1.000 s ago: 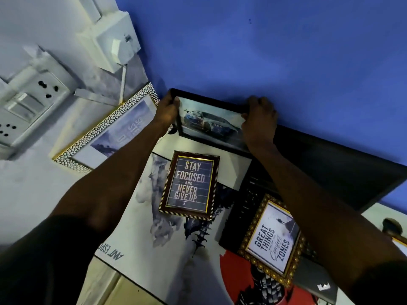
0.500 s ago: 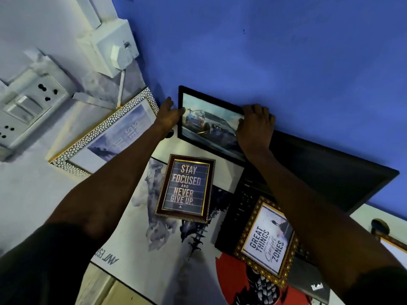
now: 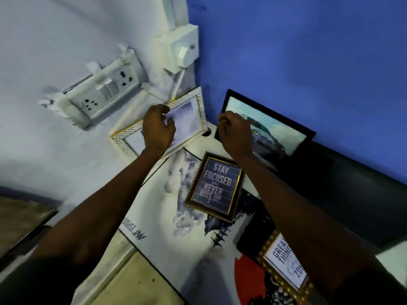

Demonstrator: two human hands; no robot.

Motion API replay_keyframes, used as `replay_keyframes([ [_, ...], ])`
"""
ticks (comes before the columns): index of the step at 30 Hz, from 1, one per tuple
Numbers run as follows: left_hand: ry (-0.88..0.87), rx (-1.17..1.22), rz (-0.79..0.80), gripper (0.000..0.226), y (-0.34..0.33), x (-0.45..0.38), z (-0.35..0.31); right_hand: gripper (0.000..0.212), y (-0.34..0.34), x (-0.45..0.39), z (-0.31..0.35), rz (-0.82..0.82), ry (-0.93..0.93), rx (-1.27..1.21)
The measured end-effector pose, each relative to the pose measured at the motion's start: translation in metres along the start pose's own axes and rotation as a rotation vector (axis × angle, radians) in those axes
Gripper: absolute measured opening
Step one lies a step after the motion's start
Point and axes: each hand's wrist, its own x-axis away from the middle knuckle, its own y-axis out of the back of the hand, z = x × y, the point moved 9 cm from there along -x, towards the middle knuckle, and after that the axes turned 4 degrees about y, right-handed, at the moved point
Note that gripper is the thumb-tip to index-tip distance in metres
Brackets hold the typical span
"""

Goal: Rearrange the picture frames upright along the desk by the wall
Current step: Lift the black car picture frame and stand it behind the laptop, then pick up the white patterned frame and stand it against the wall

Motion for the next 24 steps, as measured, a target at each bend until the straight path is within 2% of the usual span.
replay_keyframes([
  [3,-0.014,-0.095,-0.021,0.042,0.026,0.007,0.021,0.020,-0.034,0.000,0.023,0.055,-0.029,-0.115],
  [5,-0.007,-0.266,0.063,0.051,0.025,0.004,0.032,0.018,-0.046,0.006,0.033,0.095,-0.017,-0.143],
  [8,0.166,-0.479,0.192,0.042,0.022,-0.001,0.054,0.018,-0.053,0.017,0.039,0.138,-0.029,-0.133],
  [10,0.295,-0.393,0.174,0.033,0.031,0.007,0.057,0.021,-0.051,0.025,0.039,0.161,-0.064,-0.117],
  [12,0.350,-0.300,0.137,0.032,0.037,0.022,0.056,0.024,-0.044,0.033,0.037,0.173,-0.114,-0.104],
  [19,0.323,-0.156,-0.015,0.033,0.084,0.063,0.037,0.018,-0.007,0.086,0.035,0.198,-0.333,-0.137],
  [24,0.376,0.208,0.016,0.032,0.117,0.085,0.022,0.021,0.030,0.129,0.042,0.126,-0.441,-0.131],
])
